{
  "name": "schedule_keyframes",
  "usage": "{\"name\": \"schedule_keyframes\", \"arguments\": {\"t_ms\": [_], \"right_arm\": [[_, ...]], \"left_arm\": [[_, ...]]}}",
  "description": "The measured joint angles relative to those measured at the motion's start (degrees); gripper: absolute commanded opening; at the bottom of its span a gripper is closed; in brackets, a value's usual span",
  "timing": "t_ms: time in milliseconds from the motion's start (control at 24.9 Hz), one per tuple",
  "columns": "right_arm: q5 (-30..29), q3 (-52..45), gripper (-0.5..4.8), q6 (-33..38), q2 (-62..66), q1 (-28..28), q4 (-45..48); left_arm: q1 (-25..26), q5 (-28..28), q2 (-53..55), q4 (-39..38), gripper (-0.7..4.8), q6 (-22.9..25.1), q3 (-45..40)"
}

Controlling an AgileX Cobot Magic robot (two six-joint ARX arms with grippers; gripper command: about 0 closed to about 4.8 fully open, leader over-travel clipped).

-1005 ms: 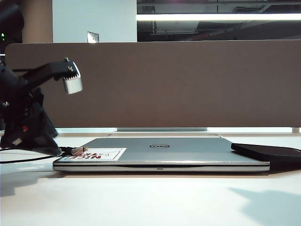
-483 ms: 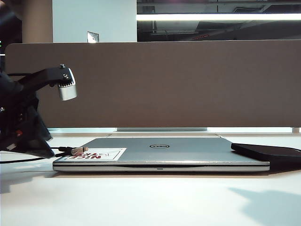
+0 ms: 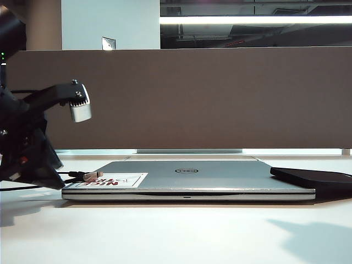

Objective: Pick up the charging cable and the phone, plug the charging cable into the charging port on the phone, and finally place them back on the table.

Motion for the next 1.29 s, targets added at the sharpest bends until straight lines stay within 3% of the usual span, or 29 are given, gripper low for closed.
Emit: {"name": "schedule_keyframes", "arguments": {"t_ms": [1287], "right_arm": [[0.0,0.0,-0.05,0.0,-0.2,0.0,0.1]], "left_arm": [[-0.4,0.0,1.3,2.3,2.47,0.0,0.0]]}}
